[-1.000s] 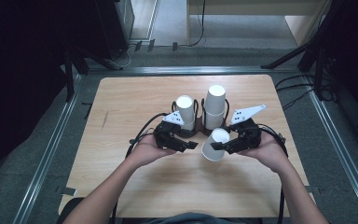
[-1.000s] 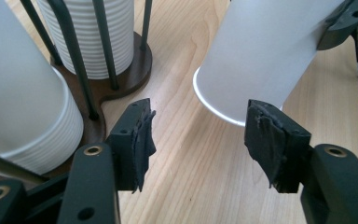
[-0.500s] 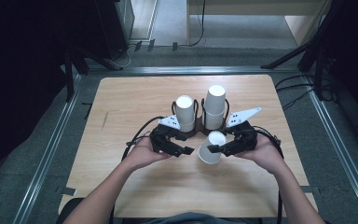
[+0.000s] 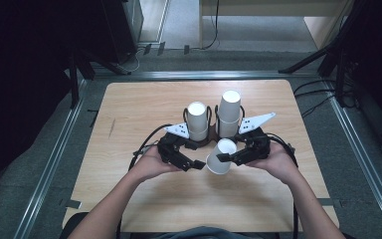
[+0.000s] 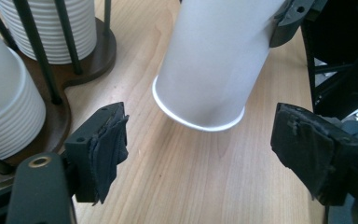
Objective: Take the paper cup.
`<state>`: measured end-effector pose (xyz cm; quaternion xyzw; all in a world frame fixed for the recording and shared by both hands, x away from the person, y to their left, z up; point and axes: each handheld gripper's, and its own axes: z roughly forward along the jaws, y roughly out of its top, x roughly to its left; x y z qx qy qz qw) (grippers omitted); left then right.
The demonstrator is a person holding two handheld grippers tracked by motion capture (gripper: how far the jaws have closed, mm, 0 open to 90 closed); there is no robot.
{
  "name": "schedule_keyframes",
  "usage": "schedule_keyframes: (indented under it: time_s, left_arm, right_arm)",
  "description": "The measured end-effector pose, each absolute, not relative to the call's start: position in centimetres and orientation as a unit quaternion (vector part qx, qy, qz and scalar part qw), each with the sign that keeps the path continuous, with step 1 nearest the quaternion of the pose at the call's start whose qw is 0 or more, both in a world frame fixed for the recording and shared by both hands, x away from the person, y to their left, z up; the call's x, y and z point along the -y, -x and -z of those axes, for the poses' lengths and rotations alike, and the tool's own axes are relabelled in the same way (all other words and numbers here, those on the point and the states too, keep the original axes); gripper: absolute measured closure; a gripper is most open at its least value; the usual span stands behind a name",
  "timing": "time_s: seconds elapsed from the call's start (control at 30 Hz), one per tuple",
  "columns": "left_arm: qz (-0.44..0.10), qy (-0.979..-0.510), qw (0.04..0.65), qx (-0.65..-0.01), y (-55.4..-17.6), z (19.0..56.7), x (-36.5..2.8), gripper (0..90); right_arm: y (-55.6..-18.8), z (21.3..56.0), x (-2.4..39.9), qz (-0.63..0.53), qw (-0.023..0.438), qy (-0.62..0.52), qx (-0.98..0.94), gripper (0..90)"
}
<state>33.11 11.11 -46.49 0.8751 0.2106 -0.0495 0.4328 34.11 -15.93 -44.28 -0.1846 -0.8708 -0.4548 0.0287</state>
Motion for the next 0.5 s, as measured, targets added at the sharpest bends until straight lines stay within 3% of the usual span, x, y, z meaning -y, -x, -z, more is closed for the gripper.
schedule_keyframes:
  time_s: [0.5]
  left_arm:
    - [0.076, -0.873, 0.437, -0.202, -33.3, 47.4, -10.5, 13.3]
  right_arm:
    - [-34.1, 44.2, 14.2, 0.464, 0.043, 0.16, 0.87, 33.7]
